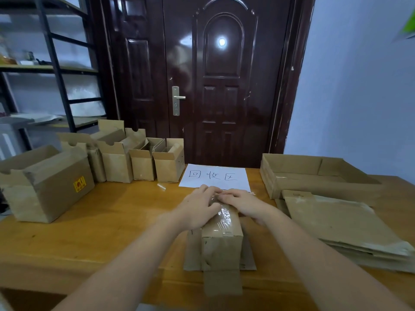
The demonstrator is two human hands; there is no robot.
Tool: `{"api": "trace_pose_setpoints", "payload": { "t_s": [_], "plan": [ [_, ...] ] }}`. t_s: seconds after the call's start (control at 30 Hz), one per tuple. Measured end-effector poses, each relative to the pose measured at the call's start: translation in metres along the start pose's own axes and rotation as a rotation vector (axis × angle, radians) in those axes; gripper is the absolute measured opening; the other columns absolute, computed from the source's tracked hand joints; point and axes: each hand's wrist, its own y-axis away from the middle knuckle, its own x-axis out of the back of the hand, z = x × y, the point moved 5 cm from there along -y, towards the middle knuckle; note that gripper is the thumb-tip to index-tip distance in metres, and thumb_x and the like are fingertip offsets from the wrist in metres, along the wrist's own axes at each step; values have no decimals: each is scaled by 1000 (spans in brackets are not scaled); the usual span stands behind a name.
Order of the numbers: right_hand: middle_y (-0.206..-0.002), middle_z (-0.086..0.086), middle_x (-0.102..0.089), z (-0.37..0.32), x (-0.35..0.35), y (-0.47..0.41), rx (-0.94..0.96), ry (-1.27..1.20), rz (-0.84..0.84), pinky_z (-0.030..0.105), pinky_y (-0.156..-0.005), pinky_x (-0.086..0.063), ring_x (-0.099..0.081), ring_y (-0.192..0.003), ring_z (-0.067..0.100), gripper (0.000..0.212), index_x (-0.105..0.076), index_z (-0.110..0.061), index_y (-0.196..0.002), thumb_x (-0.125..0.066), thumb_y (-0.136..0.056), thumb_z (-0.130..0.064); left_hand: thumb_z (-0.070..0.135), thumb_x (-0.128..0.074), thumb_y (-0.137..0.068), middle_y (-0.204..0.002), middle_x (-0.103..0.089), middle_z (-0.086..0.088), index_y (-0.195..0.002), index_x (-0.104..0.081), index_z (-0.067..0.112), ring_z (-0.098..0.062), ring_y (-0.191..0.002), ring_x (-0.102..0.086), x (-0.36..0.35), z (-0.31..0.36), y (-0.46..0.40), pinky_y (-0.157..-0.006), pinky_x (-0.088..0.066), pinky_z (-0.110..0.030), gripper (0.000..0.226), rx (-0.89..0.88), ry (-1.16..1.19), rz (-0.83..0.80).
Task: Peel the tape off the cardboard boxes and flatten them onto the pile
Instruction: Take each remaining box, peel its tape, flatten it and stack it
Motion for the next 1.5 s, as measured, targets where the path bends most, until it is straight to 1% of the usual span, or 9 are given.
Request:
{"api": "trace_pose_setpoints", "payload": {
  "t_s": [0.1,0.2,0.4,0.63,0.9,1.0,1.17,1.3,1.5],
  "plan": [
    [-109,-1,-76,5,4,-7,68,-177,39,41,-101,-54,-71,-107,20,28,-70,-26,-117,-77,-90,-34,37,-47,-97,-138,-42,10,-150,-41,29,-14,-127,-42,0,5,1,-111,-35,-37,54,-52,-60,63],
    [-102,1,-77,2,9,-8,170,-239,180,26,-87,-55,-72,-100,16,23,-72,-22,-112,-77,-90,-17,34,-50,-97,-140,-41,11,-152,-39,27,-12,-129,-38,3,8,3,-111,-30,-35,56,-109,-112,161],
    [-92,-12,-73,-16,11,0,384,57,443,18,-79,-46,-65,-92,2,10,-74,-23,-91,-71,-93,-13,46,-52,-102,-137,-48,9,-155,-32,29,-13,-127,-45,6,3,4,-108,-36,-36,59,-66,-153,342],
    [-84,-6,-69,-23,3,24,495,226,480,39,-80,-53,-65,-84,12,22,-51,-36,-108,-52,-102,-15,41,-52,-104,-116,-52,9,-114,-63,27,-13,-109,-50,10,15,11,-84,-33,-25,20,-92,-316,501],
    [-99,-6,-59,-21,5,31,531,337,442,8,-78,-43,-59,-83,3,20,-72,-16,-103,-70,-90,-2,42,-49,-105,-123,-56,8,-125,-54,24,-14,-112,-50,7,15,11,-87,-35,-27,27,-39,-344,485],
    [-95,-6,-60,-24,0,29,581,403,443,17,-79,-41,-56,-89,8,13,-69,-18,-95,-63,-97,-7,41,-54,-102,-130,-55,8,-141,-44,26,-16,-120,-51,7,15,9,-96,-42,-31,42,-25,-318,475],
    [-102,-16,-58,-24,3,34,575,478,430,27,-88,-44,-50,-104,11,23,-61,-23,-123,-61,-100,-23,37,-40,-110,-116,-54,7,-117,-61,26,-14,-105,-49,6,19,11,-87,-38,-28,25,-92,-421,502],
    [-106,-7,-60,-29,2,33,606,647,474,33,-86,-46,-51,-102,15,17,-68,-22,-110,-65,-95,-15,39,-37,-110,-116,-55,7,-120,-61,25,-16,-105,-50,5,18,12,-87,-36,-29,30,-114,-447,492],
    [-104,-7,-61,-28,0,32,521,808,504,38,-87,-47,-50,-99,15,19,-70,-25,-106,-51,-105,-29,47,-41,-108,-111,-61,9,-118,-59,28,-17,-104,-53,5,25,11,-88,-38,-30,29,-161,-544,428]
  ]
}}
